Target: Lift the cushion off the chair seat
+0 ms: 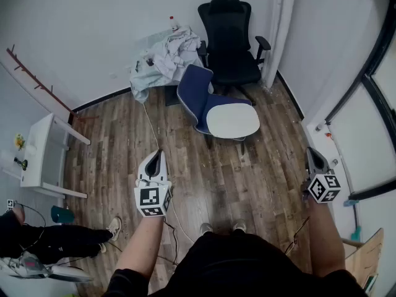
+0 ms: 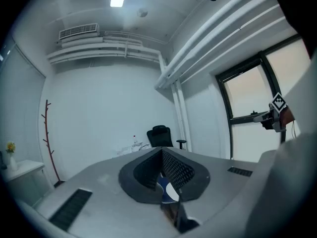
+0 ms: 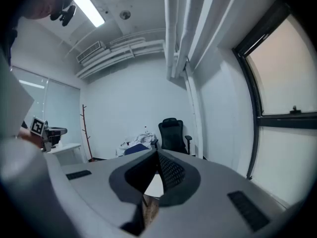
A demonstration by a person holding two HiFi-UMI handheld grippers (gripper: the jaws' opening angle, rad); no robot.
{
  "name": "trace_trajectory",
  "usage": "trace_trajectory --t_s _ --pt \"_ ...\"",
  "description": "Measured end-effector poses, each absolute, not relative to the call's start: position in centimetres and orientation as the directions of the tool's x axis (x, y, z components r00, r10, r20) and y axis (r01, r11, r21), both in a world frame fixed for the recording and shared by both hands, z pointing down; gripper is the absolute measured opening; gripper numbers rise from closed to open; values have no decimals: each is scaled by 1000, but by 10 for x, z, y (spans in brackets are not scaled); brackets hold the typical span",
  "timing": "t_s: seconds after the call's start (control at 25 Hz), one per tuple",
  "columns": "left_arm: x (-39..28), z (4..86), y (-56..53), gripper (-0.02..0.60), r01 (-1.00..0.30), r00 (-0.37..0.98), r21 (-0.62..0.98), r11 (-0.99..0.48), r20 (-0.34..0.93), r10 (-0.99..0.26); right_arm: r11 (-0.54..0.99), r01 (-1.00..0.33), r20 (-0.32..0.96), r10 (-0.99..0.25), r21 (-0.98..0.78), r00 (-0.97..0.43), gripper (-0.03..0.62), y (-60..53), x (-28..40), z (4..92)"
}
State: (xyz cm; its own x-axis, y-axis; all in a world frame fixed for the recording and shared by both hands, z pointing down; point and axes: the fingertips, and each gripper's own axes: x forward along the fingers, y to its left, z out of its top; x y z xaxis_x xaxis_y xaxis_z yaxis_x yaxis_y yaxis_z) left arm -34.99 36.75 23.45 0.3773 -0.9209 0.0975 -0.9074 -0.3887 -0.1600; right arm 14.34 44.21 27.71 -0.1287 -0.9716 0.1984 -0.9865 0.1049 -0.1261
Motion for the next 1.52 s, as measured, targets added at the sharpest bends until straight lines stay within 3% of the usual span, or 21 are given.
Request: trace_trajectory --t_s 0.8,1.52 --pt "-277 242 347 5 -924 332 -160 -348 115 -936 189 -964 193 -955 -186 -225 12 395 190 292" --pt "-241 251 147 5 -883 424 -163 -441 126 -897 118 -977 224 -962 -177 -157 12 263 219 298"
